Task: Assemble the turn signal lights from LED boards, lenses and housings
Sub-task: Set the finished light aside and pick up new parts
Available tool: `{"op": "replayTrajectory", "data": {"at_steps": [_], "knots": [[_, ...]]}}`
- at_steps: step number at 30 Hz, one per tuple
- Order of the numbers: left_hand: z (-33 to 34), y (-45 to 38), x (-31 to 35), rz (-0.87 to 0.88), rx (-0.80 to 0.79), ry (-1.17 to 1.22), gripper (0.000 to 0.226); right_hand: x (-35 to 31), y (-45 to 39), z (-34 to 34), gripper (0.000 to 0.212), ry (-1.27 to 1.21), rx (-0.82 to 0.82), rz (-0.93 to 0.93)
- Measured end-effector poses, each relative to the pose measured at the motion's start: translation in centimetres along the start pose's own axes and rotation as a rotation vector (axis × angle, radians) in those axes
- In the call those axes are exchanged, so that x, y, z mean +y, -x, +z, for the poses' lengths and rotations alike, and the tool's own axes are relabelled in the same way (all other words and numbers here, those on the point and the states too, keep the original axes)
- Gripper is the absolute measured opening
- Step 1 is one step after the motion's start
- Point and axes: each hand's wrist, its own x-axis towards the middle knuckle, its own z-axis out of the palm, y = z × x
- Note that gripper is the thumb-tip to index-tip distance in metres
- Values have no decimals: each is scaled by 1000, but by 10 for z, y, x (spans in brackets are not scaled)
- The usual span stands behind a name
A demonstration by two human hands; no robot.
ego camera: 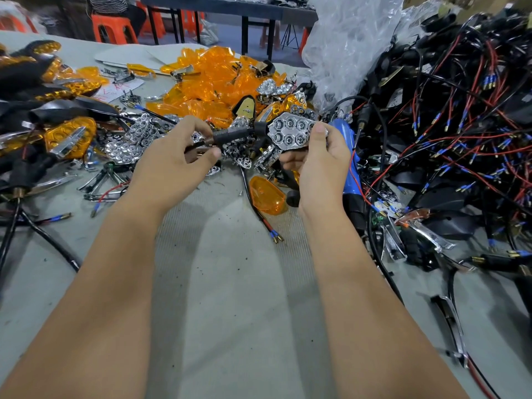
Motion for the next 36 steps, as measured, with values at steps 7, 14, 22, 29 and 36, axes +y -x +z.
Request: {"op": "replayTrajectory", "data": {"at_steps": [7,14,22,29,36], "knots": [[-1,-3,-2,25,73,44,11,0,1,-3,20,12,-3,13],[-3,-8,-2,158,106,-154,22,-4,2,-1,18,28,-12,-3],[1,-4,-3,7,114,-99,35,-7,6,2,18,119,-63,-36],[4,-5,-2,-22,82,-84,35,-9,6,1,18,57,-91,4],[3,-6,-2,-68,146,-78,37,-10,6,1,14,55,-70,20]]}}
